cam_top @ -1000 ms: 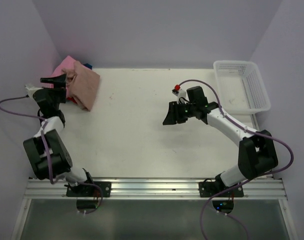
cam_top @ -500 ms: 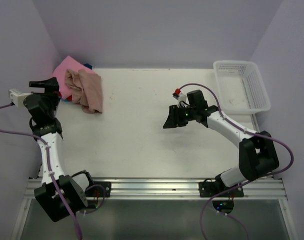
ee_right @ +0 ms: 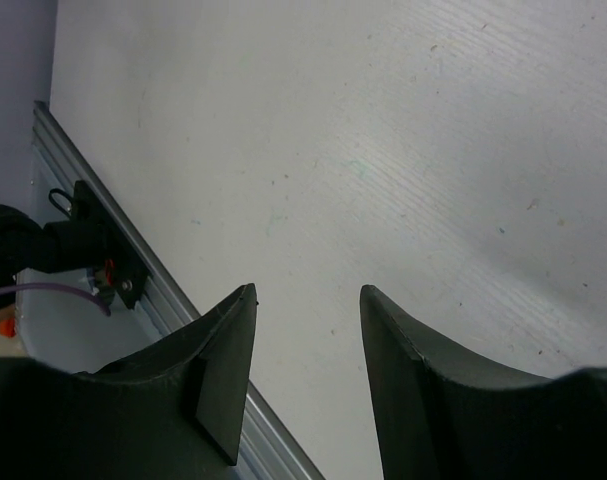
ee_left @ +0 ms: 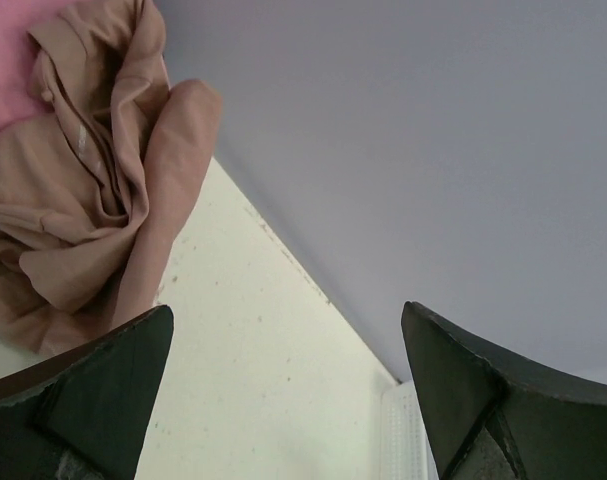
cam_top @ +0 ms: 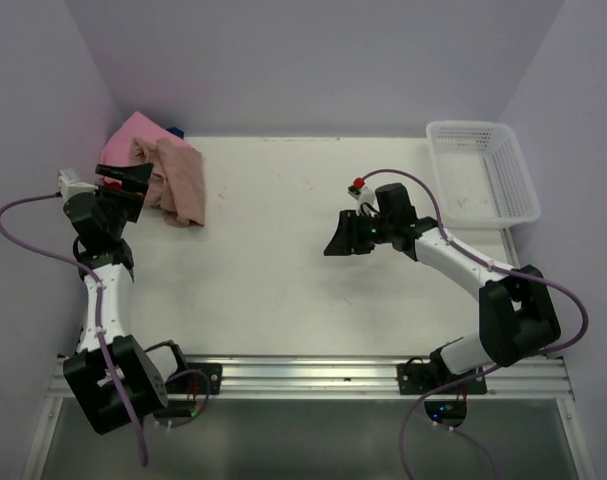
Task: Fold and stack the t-shirts
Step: Neatly place the folded tshirt to the corner
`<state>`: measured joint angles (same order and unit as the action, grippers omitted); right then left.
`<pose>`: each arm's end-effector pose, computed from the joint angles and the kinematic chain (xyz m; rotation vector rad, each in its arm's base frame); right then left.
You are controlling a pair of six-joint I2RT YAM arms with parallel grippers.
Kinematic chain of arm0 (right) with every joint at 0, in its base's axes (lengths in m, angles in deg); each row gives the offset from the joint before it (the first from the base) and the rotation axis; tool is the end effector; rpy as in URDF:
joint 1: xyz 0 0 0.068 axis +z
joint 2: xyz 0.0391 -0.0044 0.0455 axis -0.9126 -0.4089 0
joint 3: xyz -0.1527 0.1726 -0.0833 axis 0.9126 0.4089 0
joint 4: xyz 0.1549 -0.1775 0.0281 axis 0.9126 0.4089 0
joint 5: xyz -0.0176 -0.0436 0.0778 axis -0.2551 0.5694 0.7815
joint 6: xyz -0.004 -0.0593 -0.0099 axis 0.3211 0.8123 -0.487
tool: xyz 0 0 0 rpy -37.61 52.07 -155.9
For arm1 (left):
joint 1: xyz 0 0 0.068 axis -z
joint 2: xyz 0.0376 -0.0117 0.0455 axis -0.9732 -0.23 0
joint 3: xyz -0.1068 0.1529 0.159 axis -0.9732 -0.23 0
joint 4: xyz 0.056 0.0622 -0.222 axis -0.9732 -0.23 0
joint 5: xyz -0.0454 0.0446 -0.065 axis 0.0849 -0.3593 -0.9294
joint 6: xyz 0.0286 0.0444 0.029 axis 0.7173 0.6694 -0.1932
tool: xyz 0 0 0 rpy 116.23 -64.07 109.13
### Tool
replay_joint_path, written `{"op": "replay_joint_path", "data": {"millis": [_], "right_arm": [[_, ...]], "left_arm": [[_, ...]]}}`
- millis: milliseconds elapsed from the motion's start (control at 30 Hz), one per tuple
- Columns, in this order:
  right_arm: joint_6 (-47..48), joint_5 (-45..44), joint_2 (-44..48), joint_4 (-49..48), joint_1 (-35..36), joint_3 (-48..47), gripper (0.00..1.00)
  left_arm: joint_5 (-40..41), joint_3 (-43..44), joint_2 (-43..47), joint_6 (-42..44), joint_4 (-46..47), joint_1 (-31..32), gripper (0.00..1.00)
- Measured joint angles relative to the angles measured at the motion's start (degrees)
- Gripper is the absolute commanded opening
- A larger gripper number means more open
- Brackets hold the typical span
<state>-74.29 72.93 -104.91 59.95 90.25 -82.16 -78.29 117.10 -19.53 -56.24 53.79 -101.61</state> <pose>0.2578 0.1444 0.2091 -0.3584 2.4093 1.0883 0.2343 0.0921 0.2893 -0.9804 1.4427 -0.7608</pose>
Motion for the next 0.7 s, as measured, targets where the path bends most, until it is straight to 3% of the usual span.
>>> {"op": "replay_joint_path", "data": {"millis": [133,367,400,433,700], "right_arm": [[-2.01,-0.04,0.57,-3.43,0.17,1.40,0.52],[-3.37,0.92,1.36,-5.44,0.52,3.85,0.64],[-3.28,1.31,1.49,-5.42,0.68,3.82,0.93],[-3.39,1.38,1.77,-5.03,0.81,3.82,0.99],[-3.87,1.70,11.30,-3.80,3.08,3.82,0.99]], "left_arm": [[-1.99,0.00,-1.79,2.95,-0.76,2.49,1.00],[-9.92,1.36,-1.64,11.56,-2.34,11.06,1.00],[-11.45,1.44,-1.25,12.87,-2.84,11.74,1.00],[-12.74,1.44,-0.68,14.27,-3.58,12.22,1.00],[-25.09,0.31,4.57,18.73,-4.90,20.98,1.00]]}}
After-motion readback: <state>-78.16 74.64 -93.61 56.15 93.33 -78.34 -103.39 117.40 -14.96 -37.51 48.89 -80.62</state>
